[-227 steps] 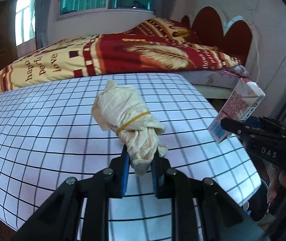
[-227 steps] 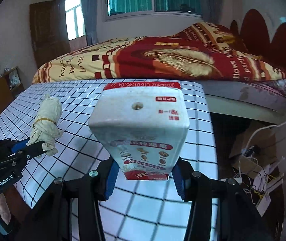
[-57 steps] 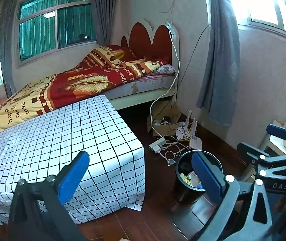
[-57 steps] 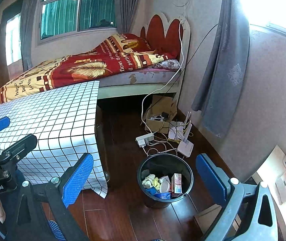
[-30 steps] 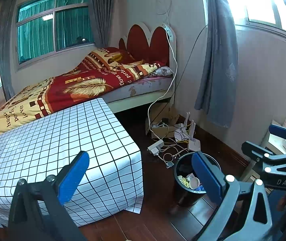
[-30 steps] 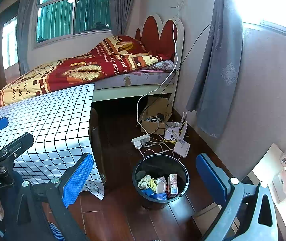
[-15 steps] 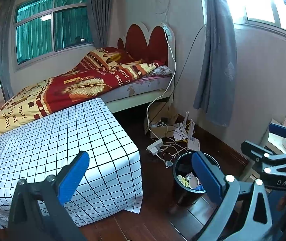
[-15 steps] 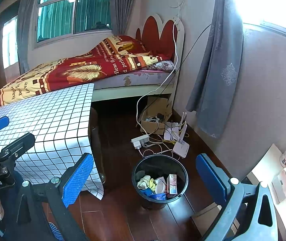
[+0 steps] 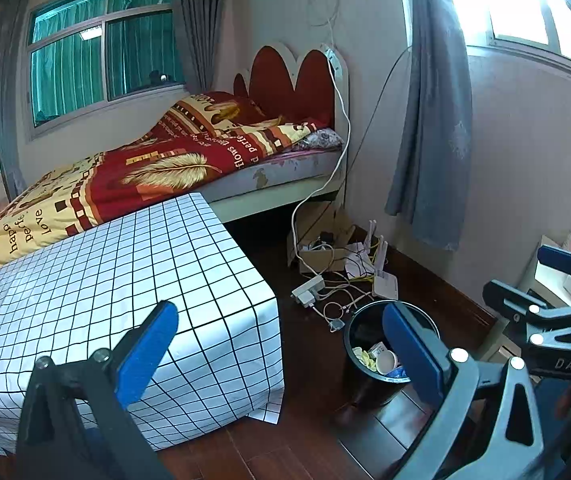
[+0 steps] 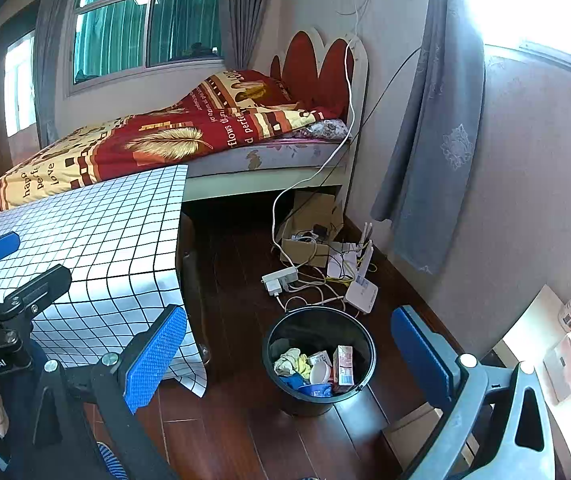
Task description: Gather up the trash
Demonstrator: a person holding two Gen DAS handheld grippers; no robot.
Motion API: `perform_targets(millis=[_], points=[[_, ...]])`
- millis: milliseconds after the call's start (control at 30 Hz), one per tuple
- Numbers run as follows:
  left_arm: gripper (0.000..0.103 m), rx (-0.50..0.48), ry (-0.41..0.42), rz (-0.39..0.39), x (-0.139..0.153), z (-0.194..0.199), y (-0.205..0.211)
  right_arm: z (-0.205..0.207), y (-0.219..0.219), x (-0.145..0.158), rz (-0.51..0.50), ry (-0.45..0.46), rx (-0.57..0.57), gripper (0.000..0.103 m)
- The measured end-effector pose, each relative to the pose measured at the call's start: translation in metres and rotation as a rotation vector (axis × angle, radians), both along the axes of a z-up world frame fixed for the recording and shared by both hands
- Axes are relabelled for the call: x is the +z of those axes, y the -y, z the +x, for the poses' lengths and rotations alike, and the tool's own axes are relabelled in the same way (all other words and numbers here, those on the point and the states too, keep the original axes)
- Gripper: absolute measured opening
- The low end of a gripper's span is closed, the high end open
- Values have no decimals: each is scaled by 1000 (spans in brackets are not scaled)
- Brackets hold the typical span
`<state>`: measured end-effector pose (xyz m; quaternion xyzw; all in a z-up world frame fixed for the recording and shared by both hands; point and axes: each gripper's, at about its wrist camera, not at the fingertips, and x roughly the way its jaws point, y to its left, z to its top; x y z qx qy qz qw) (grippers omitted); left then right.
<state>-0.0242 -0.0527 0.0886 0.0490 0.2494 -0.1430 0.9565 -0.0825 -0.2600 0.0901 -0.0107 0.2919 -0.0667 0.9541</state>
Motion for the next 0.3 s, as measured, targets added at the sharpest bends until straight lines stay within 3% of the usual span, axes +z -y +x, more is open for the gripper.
perform_targets(millis=[133, 300], points=[[102, -10, 38, -37, 2, -2, -6, 0, 0, -2, 0, -3, 4, 103], [103, -8, 13, -30, -1, 3, -7, -1, 0, -2, 2, -3, 5, 103]])
